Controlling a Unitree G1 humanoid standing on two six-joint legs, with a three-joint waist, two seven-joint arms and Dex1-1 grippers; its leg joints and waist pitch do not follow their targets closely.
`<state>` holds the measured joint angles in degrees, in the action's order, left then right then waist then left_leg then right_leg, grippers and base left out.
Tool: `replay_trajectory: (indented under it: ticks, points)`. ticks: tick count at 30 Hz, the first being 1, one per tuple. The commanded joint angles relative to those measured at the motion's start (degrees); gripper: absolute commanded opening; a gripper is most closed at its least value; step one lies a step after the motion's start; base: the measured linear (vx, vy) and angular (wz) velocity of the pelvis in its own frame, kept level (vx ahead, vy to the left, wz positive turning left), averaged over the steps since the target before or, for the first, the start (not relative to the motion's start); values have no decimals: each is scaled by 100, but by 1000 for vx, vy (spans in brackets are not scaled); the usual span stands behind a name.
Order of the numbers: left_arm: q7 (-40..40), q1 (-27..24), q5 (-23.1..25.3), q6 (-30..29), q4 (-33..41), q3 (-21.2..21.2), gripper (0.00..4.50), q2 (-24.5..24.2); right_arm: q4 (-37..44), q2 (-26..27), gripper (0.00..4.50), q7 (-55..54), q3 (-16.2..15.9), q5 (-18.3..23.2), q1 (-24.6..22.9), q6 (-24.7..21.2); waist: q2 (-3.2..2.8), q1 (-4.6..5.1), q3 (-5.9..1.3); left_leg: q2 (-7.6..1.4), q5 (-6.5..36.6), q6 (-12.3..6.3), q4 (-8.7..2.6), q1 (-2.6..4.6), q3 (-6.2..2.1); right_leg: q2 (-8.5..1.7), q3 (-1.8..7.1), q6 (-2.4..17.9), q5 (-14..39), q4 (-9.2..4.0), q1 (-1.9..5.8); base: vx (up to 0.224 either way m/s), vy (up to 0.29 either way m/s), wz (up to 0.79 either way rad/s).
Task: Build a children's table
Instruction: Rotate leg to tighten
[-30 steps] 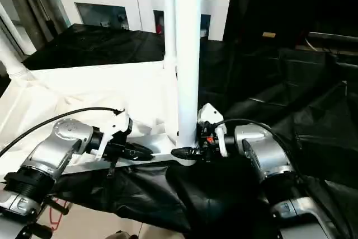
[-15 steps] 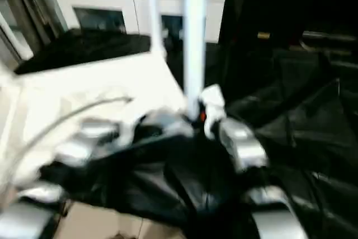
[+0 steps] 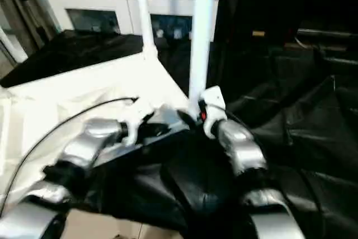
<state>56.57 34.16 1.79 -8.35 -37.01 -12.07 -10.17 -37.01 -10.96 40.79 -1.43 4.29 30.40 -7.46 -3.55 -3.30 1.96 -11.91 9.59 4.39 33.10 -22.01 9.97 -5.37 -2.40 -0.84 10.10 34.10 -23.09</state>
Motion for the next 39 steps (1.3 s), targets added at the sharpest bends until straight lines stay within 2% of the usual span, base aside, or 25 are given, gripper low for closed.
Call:
replay_trajectory:
  ticks: [1,2,3,7,10,12,14,15,19,21,22,26,27,28,29,30,31,32,33,36,37,39]
  points:
    - [684,19,-249,154,412,-376,0,6,420,-56,392,1397,-878,205,-238,-205,70,-36,-353,-69,1216,-379,-361,71,28,-174,94,1364,804,-368,283,0,0,0]
    - [808,6,-261,169,439,-400,0,-49,515,-159,392,1599,-926,223,-268,-241,78,-49,-360,-68,1096,-463,-338,48,36,-164,90,1443,523,-326,310,0,0,0]
    - [921,-6,-276,186,463,-420,0,-97,594,-251,392,1776,-971,237,-294,-269,69,-57,-368,-72,1023,-530,-324,53,41,-162,88,1523,322,-303,298,0,0,0]
    - [1722,-88,-446,197,693,-501,0,-418,943,-841,392,2833,-1218,246,-386,-402,81,-90,-352,-90,1130,-599,-326,78,51,-177,89,1624,436,-309,286,0,0,0]
    - [1939,-92,-462,198,739,-520,0,-539,981,-980,392,3067,-1277,209,-379,-388,83,-111,-336,-95,1267,-520,-342,85,54,-191,101,1592,741,-332,273,0,0,0]
    - [2152,-99,-469,181,783,-547,0,-673,1044,-1070,362,3252,-1337,221,-379,-428,103,-129,-317,-101,1433,-420,-365,101,54,-197,113,1512,1108,-364,256,0,0,0]
    - [2222,-100,-488,165,806,-566,0,-725,1097,-1106,358,3325,-1358,248,-386,-466,103,-147,-316,-99,1457,-365,-369,111,53,-197,121,1465,1227,-367,248,0,0,0]
    - [2295,-108,-519,145,831,-575,0,-771,1148,-1119,335,3363,-1368,279,-394,-506,108,-163,-316,-97,1446,-348,-368,111,54,-197,125,1452,1241,-368,244,0,0,0]
    - [2511,-172,-629,-9,975,-572,0,-844,1339,-1118,320,3485,-1403,398,-464,-675,110,-175,-321,-104,1352,-331,-376,103,47,-192,125,1437,1136,-348,246,0,0,0]
    - [2508,-234,-640,-45,1048,-551,0,-811,1439,-1067,290,3501,-1417,422,-549,-741,106,-176,-323,-105,1325,-331,-376,99,46,-191,123,1444,1078,-345,246,0,0,0]
    - [2508,-234,-640,-45,1048,-551,0,-811,1439,-1067,290,3501,-1417,422,-549,-741,108,-175,-325,-102,1296,-336,-371,97,46,-191,124,1445,1038,-342,250,0,0,0]
    - [2138,-214,-591,38,906,-478,0,-609,1378,-871,283,3188,-1344,381,-638,-700,100,-173,-327,-90,1273,-336,-360,100,56,-191,126,1452,992,-350,241,0,0,0]
    - [1758,-135,-531,82,726,-412,0,-452,1084,-639,282,2563,-1215,218,-578,-532,102,-163,-326,-85,1288,-302,-361,98,56,-196,127,1448,1042,-353,233,0,0,0]
    - [1712,-125,-523,87,704,-404,0,-433,1045,-609,282,2482,-1198,196,-569,-510,102,-145,-315,-77,1335,-271,-367,86,55,-199,128,1431,1131,-363,228,0,0,0]
    - [1338,-20,-428,101,517,-348,0,-310,673,-394,281,1789,-1039,56,-429,-429,102,-139,-309,-72,1424,-231,-379,95,50,-204,124,1402,1278,-382,231,0,0,0]
    - [966,85,-324,105,338,-292,0,-190,310,-184,281,1091,-879,-73,-288,-379,101,-113,-291,-64,1620,-133,-398,117,46,-211,123,1314,1656,-421,210,0,0,0]
    - [943,91,-317,104,328,-288,0,-183,290,-172,280,1047,-869,-80,-279,-379,100,-64,-280,-49,1789,-5,-419,121,20,-220,113,1199,2041,-444,212,0,0,0]
    - [456,218,-271,36,163,-160,0,22,-36,86,280,282,-634,-73,-129,-501,85,-23,-268,-41,1936,81,-436,128,6,-210,111,1050,2313,-483,201,-50,-1,-3]
    - [456,218,-271,36,163,-160,0,22,-36,86,280,282,-634,-73,-129,-501,99,23,-268,-36,2059,114,-442,143,-10,-208,106,1007,2428,-505,190,-50,-1,-3]
    - [300,254,-255,13,122,-121,0,88,-115,164,279,69,-565,-63,-93,-536,106,36,-287,-41,2023,13,-440,121,-8,-193,111,990,2215,-509,199,0,0,0]
    - [-21,325,-165,-23,34,-98,0,192,-249,315,279,-323,-484,-81,-33,-576,85,37,-289,-43,1991,0,-438,115,-7,-194,115,1011,2124,-499,202,0,0,0]
    - [-711,422,-31,-168,-84,-35,0,463,-400,656,279,-871,-448,-184,2,-414,88,59,-284,-35,1936,29,-431,120,15,-181,119,1085,1977,-495,175,0,0,0]
